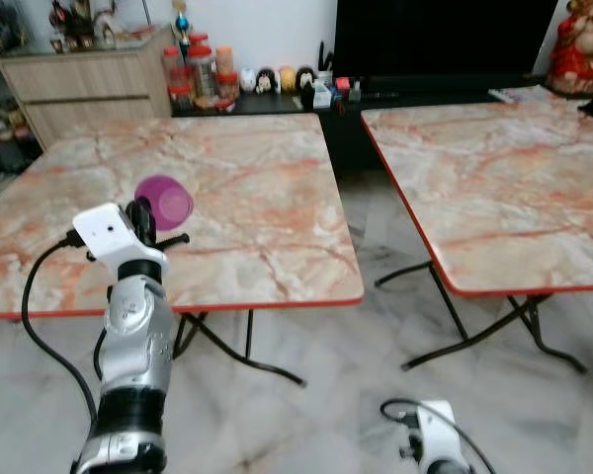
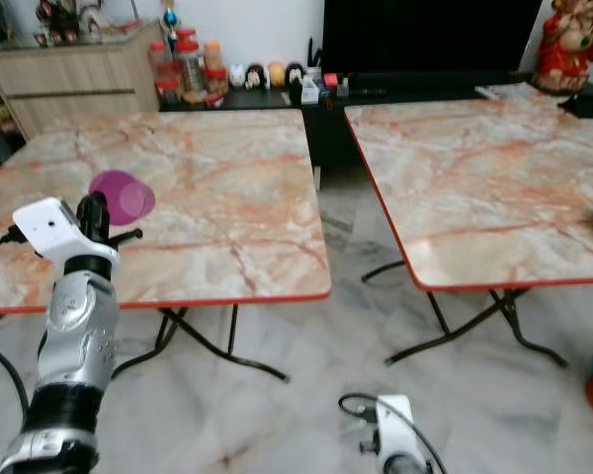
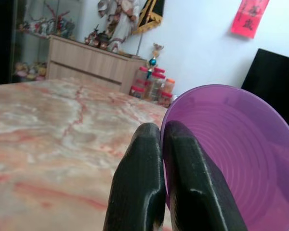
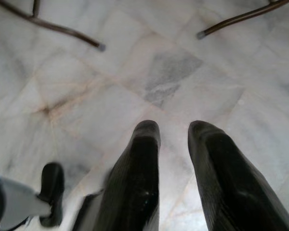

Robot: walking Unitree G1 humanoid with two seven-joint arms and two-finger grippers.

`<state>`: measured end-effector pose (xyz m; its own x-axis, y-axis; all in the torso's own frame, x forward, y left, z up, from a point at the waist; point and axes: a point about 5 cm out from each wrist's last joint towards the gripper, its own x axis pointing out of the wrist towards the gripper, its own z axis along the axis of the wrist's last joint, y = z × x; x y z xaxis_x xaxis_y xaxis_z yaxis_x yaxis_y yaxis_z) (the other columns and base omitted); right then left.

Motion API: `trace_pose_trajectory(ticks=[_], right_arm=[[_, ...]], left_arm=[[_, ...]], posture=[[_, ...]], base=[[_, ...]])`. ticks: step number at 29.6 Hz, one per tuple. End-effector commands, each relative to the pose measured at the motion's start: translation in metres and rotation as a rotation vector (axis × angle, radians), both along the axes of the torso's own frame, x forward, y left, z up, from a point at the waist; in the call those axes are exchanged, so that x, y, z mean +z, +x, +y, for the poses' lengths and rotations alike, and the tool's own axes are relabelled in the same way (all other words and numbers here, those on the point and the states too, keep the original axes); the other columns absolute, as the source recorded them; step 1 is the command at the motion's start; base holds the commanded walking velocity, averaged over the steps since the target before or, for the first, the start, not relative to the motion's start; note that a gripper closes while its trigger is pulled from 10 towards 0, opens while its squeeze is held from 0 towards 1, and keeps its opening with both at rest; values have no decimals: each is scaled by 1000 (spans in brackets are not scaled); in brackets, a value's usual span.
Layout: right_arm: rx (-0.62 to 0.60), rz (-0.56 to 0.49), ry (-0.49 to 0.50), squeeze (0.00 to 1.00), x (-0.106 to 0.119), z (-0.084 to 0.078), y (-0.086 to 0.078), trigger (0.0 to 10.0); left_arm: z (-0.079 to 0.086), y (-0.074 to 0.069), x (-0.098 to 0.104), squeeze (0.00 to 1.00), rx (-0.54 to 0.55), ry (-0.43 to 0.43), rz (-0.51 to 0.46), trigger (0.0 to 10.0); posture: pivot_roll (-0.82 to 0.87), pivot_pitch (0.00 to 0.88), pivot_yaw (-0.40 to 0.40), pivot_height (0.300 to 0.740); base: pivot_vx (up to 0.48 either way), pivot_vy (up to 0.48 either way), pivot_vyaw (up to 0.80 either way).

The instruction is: Setting the table

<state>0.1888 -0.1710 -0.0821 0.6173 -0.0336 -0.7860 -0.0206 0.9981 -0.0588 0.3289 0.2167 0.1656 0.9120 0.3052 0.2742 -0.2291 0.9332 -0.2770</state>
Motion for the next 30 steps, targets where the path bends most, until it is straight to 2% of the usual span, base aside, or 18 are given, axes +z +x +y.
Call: trace_pose_trajectory(ticks=[1,4,8,30], right_arm=[[-1,-24,-32,0,4,-8,6,10000],[6,-38,-36,0,5,-9,8,10000],[17,-35,-45,0,5,-9,8,10000],[-20,-28,-27,0,4,-10,6,10000]], left_arm=[[-6,2,6,0,-16,17,-19,10000],[-6,2,6,0,-18,17,-19,10000],[-7,2,5,0,-23,17,-18,10000],[-11,3,6,0,-43,24,-17,10000]], posture=[[52,0,8,723],[52,0,7,723],[50,0,7,723],[46,0,10,723]], base=[[251,-375,0],[252,-374,142],[256,-371,716],[262,-372,0]])
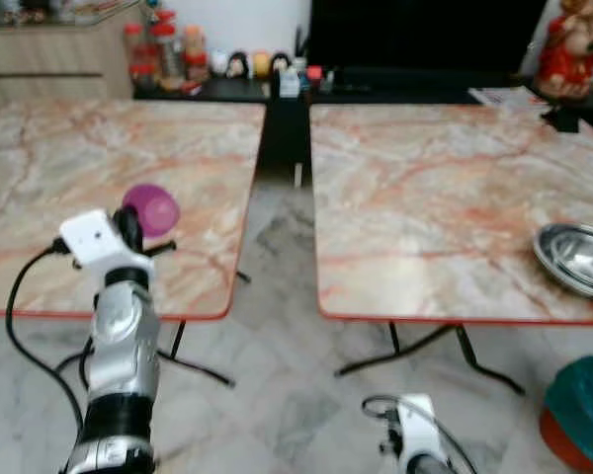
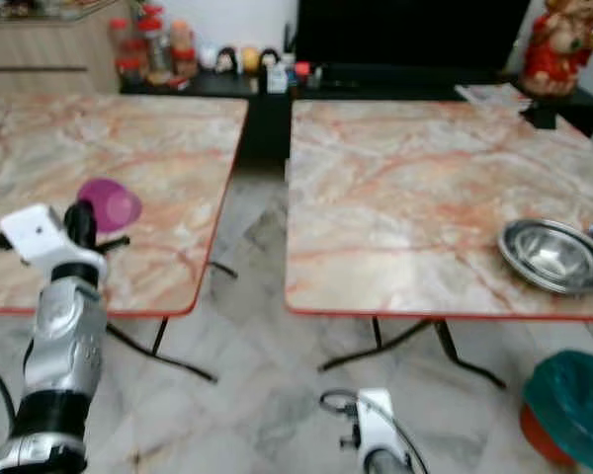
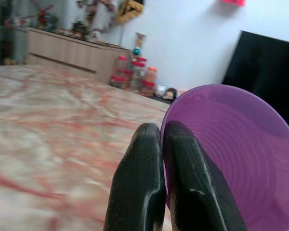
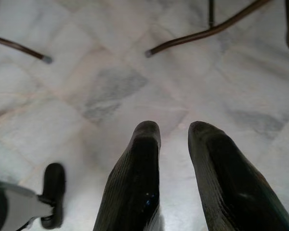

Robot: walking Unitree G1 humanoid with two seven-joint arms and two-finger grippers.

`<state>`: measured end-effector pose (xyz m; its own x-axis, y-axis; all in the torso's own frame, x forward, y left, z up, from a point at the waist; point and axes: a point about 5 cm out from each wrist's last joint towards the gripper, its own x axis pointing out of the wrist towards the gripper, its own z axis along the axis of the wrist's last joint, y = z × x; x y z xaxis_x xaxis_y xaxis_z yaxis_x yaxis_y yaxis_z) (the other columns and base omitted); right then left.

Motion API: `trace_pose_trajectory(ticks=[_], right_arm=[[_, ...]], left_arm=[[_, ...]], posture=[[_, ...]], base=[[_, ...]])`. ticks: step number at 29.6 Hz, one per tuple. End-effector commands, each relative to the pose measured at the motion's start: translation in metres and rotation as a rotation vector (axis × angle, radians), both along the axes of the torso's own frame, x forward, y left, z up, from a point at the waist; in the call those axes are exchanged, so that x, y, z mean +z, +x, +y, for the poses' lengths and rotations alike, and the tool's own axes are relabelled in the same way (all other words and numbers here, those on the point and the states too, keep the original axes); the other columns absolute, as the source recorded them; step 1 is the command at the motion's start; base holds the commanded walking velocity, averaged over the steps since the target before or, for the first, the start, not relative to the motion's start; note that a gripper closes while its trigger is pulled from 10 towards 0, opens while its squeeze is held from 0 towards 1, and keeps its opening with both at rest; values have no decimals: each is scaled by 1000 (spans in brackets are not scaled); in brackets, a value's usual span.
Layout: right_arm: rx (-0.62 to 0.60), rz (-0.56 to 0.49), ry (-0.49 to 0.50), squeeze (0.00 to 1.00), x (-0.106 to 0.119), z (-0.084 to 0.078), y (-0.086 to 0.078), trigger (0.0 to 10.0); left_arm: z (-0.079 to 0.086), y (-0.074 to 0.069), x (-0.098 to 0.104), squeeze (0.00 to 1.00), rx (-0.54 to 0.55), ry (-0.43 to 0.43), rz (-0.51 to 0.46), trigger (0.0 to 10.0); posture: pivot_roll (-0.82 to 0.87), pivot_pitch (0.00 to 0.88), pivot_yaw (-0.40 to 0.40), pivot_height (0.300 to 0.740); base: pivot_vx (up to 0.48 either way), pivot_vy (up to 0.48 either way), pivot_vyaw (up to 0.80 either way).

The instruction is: Setting the table

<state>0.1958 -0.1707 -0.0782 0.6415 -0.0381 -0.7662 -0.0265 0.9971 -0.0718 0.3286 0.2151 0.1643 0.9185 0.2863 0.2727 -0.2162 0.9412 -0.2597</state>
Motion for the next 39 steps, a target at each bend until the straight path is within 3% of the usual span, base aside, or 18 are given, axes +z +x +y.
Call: trace_pose_trajectory(ticks=[1,13,39], right_arm=[[-32,3,-14,0,0,-10,-1,10000],[-42,1,-5,0,1,-9,1,10000],[-31,0,-9,0,1,-7,0,10000]], left_arm=[[-9,3,7,0,-29,6,-24,10000],[-10,4,11,0,-39,19,-34,10000],[-12,6,13,0,-79,34,-33,10000]], posture=[[46,0,10,723],[45,0,10,723],[44,0,17,723]], base=[[266,-371,0],[269,-368,-484],[273,-327,0]])
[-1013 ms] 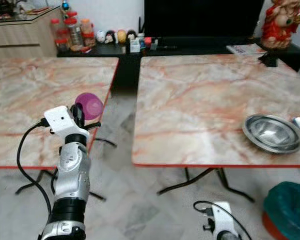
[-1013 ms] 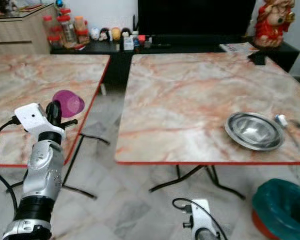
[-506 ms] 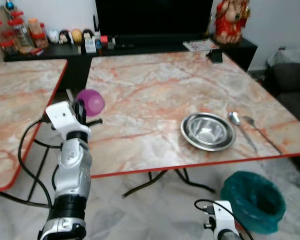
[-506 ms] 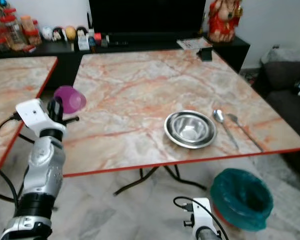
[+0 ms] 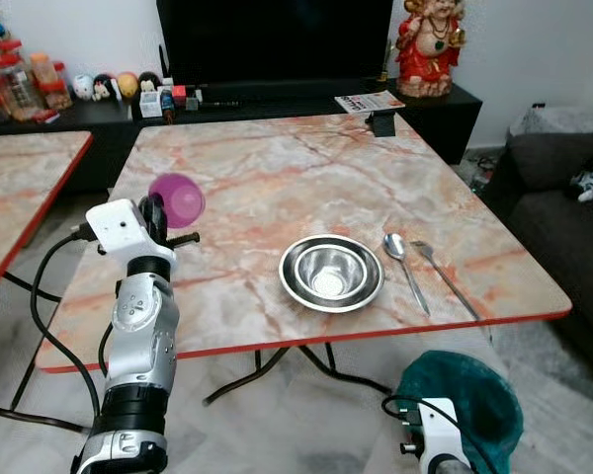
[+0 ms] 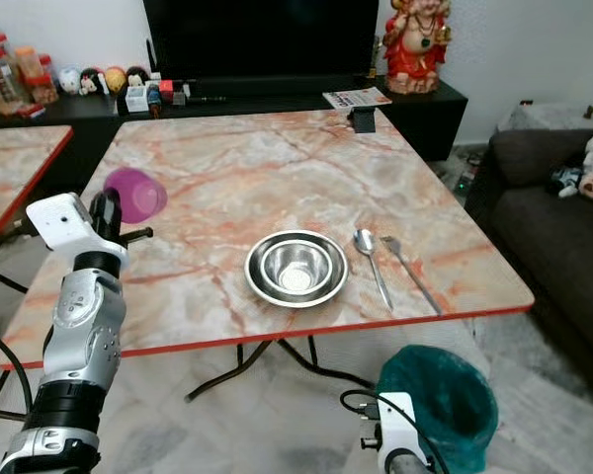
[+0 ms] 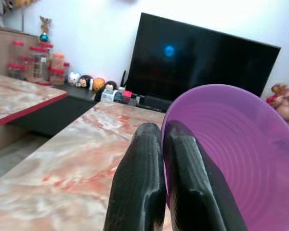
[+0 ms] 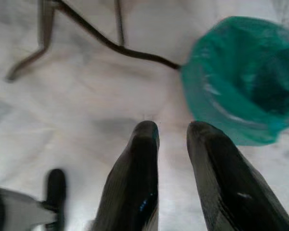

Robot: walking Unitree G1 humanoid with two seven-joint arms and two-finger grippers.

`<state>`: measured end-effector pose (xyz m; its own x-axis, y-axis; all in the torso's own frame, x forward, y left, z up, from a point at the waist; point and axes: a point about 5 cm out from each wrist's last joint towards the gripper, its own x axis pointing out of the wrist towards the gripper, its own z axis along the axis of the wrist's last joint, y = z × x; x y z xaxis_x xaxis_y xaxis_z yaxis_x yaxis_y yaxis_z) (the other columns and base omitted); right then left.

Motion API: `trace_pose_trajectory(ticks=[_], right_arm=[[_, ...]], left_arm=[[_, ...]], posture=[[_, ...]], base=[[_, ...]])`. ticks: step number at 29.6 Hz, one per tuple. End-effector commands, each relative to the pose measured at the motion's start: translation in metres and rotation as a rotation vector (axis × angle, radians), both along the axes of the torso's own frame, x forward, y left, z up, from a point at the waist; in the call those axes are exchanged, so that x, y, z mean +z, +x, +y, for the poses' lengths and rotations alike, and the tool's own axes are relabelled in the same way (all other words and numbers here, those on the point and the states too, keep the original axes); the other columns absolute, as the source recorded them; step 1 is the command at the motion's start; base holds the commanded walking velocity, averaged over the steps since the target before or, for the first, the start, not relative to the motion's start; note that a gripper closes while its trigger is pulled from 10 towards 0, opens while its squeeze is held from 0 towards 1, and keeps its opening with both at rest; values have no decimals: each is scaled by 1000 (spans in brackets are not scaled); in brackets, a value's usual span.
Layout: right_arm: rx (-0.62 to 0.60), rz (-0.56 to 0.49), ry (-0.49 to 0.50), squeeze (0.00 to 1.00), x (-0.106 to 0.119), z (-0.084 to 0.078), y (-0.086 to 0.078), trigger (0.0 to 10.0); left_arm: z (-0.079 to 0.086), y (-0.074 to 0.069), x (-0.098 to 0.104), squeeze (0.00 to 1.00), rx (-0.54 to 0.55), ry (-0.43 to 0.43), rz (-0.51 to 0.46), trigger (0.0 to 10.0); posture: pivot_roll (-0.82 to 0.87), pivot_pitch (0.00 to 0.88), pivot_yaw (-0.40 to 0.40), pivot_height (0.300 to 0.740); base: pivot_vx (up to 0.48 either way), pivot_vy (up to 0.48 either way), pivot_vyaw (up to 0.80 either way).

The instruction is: Setting the table

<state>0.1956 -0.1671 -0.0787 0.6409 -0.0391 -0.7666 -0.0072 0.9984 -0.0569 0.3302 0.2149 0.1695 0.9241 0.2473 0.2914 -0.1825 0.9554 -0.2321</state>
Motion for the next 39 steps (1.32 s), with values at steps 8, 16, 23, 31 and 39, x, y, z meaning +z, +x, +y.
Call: trace_pose_trajectory(ticks=[8,16,23,31,39], right_arm=[[-8,9,-25,0,0,-9,-1,10000],[-7,12,-23,0,0,-8,-2,10000],[-7,20,-19,0,-2,-6,-4,10000],[-10,20,-15,0,-2,-5,-4,10000],[-16,23,-12,0,-2,-5,-4,10000]], left_arm=[[-8,5,5,0,-141,44,32,10000],[4,6,14,0,-109,98,46,10000],[6,13,16,0,-104,130,115,10000],[-17,25,-14,0,-178,115,322,10000],[-35,37,-2,0,-207,129,312,10000]], posture=[[43,0,22,723],[42,0,27,723],[40,0,31,723],[35,0,36,723],[29,0,41,723]], base=[[0,0,0],[0,0,0],[0,0,0],[0,0,0],[0,0,0]])
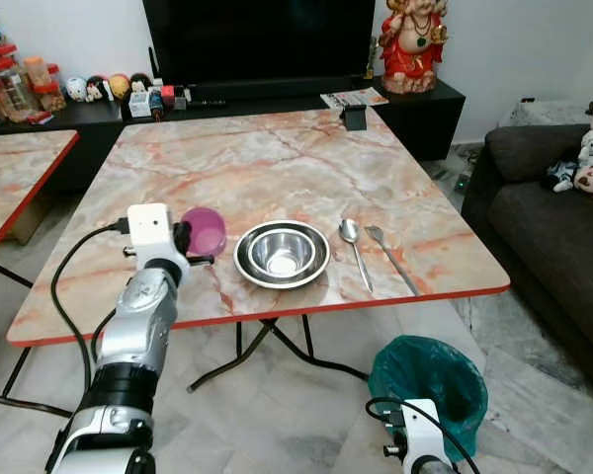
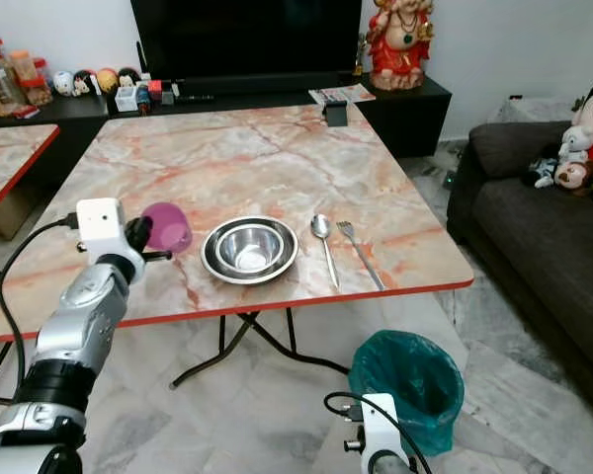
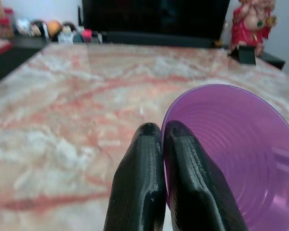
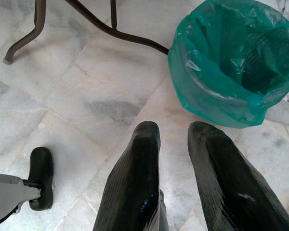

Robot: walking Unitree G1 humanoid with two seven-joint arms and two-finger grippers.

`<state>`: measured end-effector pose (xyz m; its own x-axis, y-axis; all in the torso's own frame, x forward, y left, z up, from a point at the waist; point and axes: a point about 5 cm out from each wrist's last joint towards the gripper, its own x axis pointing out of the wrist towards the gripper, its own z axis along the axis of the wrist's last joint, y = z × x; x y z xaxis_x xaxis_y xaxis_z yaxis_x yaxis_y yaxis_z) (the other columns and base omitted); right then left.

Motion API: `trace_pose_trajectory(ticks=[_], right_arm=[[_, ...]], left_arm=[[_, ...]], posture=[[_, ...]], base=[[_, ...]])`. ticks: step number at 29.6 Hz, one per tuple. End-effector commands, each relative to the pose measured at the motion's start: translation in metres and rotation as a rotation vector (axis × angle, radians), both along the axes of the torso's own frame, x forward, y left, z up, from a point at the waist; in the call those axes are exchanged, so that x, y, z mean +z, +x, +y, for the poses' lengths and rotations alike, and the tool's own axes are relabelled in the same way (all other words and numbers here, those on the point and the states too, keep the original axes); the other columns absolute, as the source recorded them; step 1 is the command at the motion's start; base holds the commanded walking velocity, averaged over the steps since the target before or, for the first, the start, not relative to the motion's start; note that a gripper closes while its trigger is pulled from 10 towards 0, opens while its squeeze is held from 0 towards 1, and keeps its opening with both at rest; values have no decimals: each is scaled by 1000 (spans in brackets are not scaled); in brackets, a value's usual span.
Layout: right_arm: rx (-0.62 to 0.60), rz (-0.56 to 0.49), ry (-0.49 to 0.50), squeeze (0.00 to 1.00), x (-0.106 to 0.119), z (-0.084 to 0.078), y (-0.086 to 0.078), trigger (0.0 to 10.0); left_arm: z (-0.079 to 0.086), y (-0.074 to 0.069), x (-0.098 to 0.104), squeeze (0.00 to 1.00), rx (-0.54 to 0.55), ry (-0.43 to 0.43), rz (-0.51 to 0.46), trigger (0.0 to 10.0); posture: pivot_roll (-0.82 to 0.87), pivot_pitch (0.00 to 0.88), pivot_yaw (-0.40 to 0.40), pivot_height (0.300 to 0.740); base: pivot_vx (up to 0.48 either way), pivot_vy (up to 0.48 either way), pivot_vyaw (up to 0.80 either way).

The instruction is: Setting the table

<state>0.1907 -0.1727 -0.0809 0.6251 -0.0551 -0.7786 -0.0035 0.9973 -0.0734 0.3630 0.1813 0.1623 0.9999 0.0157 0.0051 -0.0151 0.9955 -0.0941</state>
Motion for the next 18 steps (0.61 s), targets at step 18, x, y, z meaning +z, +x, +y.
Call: trace_pose_trajectory(ticks=[18], right_arm=[[12,-7,4,0,1,2,1,10000]], left_arm=[[0,2,26,0,67,-8,-144,10000]], posture=[[33,0,39,723]], base=[[135,0,143]])
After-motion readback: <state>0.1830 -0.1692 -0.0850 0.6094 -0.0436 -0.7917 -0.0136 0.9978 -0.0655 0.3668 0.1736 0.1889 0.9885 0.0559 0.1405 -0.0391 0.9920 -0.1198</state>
